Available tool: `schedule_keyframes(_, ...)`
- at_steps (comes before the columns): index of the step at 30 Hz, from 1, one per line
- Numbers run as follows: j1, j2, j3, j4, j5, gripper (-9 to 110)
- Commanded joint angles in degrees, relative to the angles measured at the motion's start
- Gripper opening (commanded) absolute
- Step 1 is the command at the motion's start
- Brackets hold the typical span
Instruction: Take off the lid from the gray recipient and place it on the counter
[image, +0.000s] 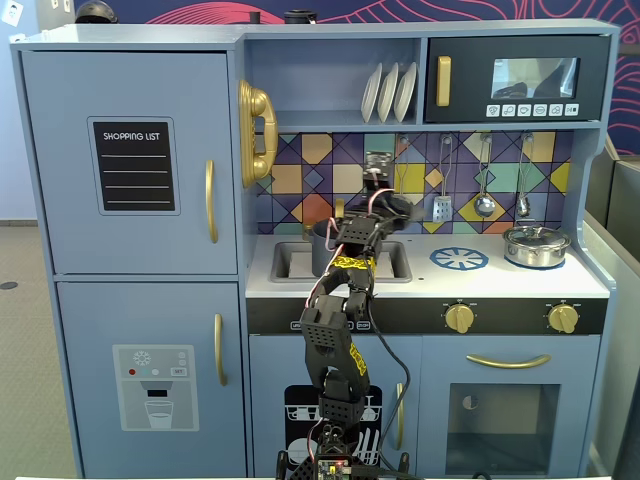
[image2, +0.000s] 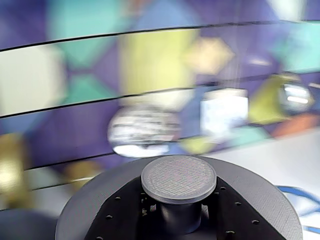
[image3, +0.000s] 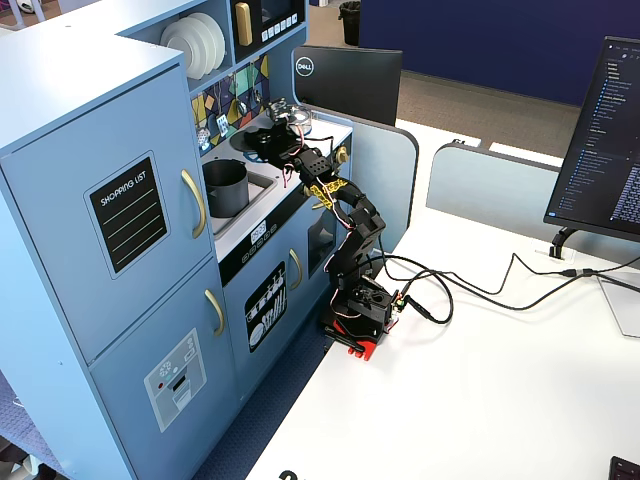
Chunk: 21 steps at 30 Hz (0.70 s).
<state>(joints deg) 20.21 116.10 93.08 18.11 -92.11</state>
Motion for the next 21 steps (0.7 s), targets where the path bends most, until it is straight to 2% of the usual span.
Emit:
schedule_keyframes(1,4.75,2.55,-0.7,-4.04,0.7,0)
schedule_keyframes(15,13.1,-3.08,13.18,-22.32,1.23,0)
schedule_keyframes(21,14.15,-5.63,16.26,-25.84,1.58,0)
